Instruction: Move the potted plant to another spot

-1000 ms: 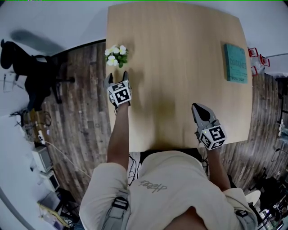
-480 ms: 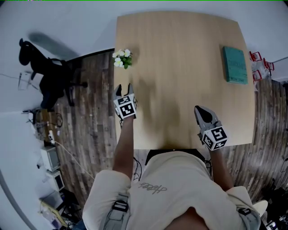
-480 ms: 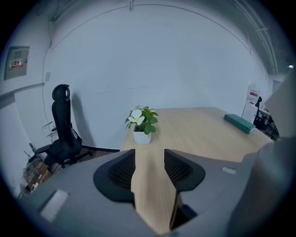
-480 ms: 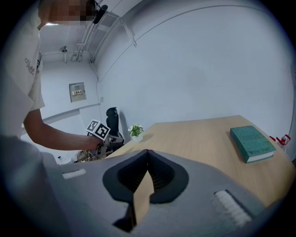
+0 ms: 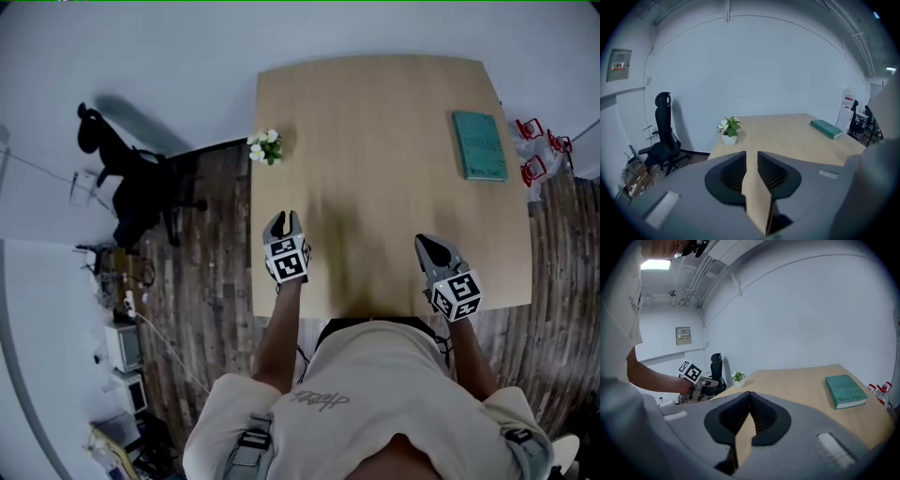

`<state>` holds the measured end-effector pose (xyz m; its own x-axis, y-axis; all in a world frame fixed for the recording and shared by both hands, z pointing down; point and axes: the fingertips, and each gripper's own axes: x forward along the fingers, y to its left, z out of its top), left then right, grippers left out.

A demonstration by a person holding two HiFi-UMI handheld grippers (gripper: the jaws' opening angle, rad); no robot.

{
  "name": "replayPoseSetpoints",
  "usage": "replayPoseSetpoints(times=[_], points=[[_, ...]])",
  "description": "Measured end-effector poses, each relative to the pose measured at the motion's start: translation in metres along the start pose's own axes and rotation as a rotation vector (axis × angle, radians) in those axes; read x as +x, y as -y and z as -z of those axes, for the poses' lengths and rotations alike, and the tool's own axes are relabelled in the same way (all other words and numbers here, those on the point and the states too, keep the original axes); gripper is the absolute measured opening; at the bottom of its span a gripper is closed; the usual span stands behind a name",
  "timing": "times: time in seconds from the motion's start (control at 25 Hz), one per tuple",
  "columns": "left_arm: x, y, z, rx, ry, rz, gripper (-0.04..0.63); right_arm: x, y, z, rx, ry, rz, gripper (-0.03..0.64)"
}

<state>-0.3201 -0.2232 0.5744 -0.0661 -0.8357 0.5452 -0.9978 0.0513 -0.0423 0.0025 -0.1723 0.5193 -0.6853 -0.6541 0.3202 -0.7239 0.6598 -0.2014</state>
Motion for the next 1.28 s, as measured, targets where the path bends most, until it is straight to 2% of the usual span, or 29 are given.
replayPoseSetpoints(times=[0.28, 0.56, 0.76, 1.0, 1.28], points=[[-0.034, 0.028, 0.006, 0.007, 0.011, 0.008, 0.024, -0.023, 0.011, 0.003, 0.007, 0.029, -0.006, 0.003], [-0.052, 0.06, -0.002, 0.03, 0.036, 0.011, 0.015, -0.042, 0.03, 0.012, 0.013, 0.029, -0.027, 0.003], [-0.066, 0.089, -0.018, 0.037, 0.069, 0.053, 0.015, -0.05, 0.044, 0.007, 0.033, 0.052, -0.027, 0.003], [-0.073, 0.117, -0.044, 0.081, 0.131, 0.132, 0.015, -0.057, 0.047, -0.019, 0.023, 0.122, -0.009, 0.003], [-0.091, 0.132, -0.078, 0.066, 0.216, 0.2, 0.015, -0.071, 0.045, -0.062, 0.008, 0.21, 0.016, 0.003]])
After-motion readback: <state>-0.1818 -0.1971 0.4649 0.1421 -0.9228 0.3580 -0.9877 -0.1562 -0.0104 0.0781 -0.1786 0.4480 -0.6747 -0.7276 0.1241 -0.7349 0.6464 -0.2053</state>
